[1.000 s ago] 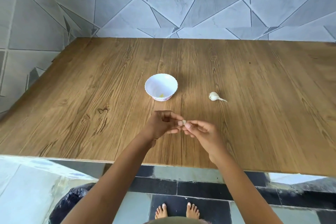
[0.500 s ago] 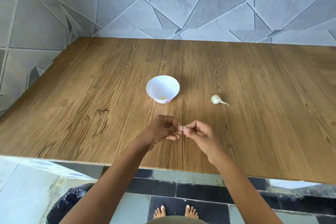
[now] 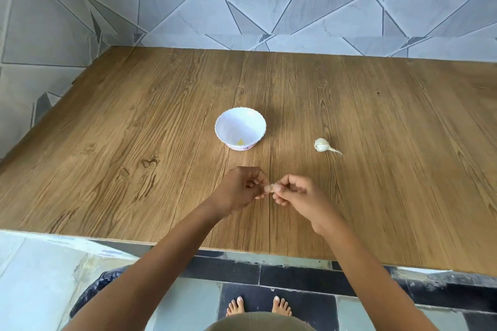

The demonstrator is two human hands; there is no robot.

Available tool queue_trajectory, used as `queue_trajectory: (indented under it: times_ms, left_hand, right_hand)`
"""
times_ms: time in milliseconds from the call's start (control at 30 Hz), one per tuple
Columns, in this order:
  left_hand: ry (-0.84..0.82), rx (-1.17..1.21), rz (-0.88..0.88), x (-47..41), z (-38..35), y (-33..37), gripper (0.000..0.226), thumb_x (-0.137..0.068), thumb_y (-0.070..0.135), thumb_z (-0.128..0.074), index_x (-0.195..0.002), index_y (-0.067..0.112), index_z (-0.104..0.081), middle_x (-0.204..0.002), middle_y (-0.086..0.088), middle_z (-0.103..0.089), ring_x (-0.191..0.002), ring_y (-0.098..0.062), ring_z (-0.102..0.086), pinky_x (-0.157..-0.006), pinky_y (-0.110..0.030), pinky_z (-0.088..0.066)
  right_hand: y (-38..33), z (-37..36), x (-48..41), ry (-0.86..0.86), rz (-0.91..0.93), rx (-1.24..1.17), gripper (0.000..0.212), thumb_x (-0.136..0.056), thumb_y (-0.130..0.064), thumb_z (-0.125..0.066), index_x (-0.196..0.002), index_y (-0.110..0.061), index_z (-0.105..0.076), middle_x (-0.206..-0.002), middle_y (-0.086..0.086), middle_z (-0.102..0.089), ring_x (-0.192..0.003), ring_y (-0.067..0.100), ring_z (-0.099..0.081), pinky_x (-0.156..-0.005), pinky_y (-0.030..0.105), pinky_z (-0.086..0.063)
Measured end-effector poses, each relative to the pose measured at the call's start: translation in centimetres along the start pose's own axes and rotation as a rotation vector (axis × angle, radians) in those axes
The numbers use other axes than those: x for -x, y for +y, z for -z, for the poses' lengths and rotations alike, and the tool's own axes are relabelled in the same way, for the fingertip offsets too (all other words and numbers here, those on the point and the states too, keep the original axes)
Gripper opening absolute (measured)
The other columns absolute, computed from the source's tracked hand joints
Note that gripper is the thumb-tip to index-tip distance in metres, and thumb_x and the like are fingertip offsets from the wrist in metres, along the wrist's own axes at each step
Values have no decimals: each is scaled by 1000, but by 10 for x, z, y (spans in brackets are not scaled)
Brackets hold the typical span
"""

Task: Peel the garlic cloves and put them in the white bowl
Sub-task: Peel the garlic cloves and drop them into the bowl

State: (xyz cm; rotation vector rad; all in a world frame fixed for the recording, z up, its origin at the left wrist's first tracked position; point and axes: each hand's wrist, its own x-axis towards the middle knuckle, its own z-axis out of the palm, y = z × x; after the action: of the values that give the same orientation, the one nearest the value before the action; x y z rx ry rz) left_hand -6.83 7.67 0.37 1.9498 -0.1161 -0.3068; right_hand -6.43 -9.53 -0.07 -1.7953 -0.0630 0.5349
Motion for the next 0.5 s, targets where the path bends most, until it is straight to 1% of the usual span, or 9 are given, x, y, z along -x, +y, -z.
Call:
queue_trajectory:
  times_ms: [67,133,233,300,367,400,467,500]
  left_hand:
    - [53,-171,-140,-2,-1,-4,5,-84,9,-69,-81,6,-67,-70,7,-63,-64,0,-56,-65,-14,-46]
    - [102,-281,-260,-1,-3,-7,3,-84,9,-70,-82,8,-68,-73,9,-65,-67,1,-59,-65,-10,-44]
    - [171,-401,-398,1,-7,-13,4,-83,6,-68,-84,10,-68,-78,5,-68,-70,-4,-60,-64,-15,-47]
    - [215,-449,-454,1,-7,-16,4,-83,6,-65,-84,9,-67,-79,4,-67,-70,-4,-59,-63,-18,-47]
    - [249,-453,-477,1,-6,-17,6,-83,8,-63,-86,8,-68,-81,3,-68,-70,-5,-61,-63,-20,-49]
    - [257,-438,-475,1,-6,-16,7,-83,9,-63,-87,8,-69,-82,3,-69,-71,-5,-62,-64,-19,-49]
    - [269,-351,-417,2,-6,-14,6,-84,9,-67,-88,9,-71,-78,5,-69,-69,-4,-63,-63,-14,-48]
    - [271,-279,-349,2,-7,-12,5,-84,9,-68,-88,8,-71,-74,5,-69,-65,-4,-63,-61,-13,-49]
  right_hand:
    - [-6,3,-3,-21,-108,-92,9,-90,-9,-60,-83,-9,-66,-72,1,-67,-65,7,-60,-65,18,-51]
    - [-8,4,-6,-33,-183,-142,8,-90,-8,-61,-86,-4,-66,-71,2,-66,-62,8,-60,-63,20,-52]
    - [-9,3,-7,-22,-249,-198,9,-89,-9,-62,-90,0,-66,-74,4,-67,-63,9,-63,-61,19,-53]
    - [-7,1,-8,20,-261,-279,12,-87,-9,-63,-93,2,-67,-77,7,-70,-65,10,-66,-60,19,-55]
    - [-6,-3,-7,59,-255,-374,11,-87,-9,-63,-92,0,-68,-82,10,-72,-68,12,-69,-61,19,-55]
    - [-5,-4,-6,76,-241,-411,9,-88,-9,-63,-90,-2,-68,-83,10,-72,-70,13,-69,-62,20,-56]
    - [-3,-6,-5,118,-187,-443,7,-88,-8,-62,-86,-6,-69,-81,8,-73,-72,13,-70,-66,21,-57]
    - [-2,-8,-4,144,-150,-437,7,-88,-7,-62,-86,-7,-69,-79,6,-73,-72,12,-70,-67,21,-57]
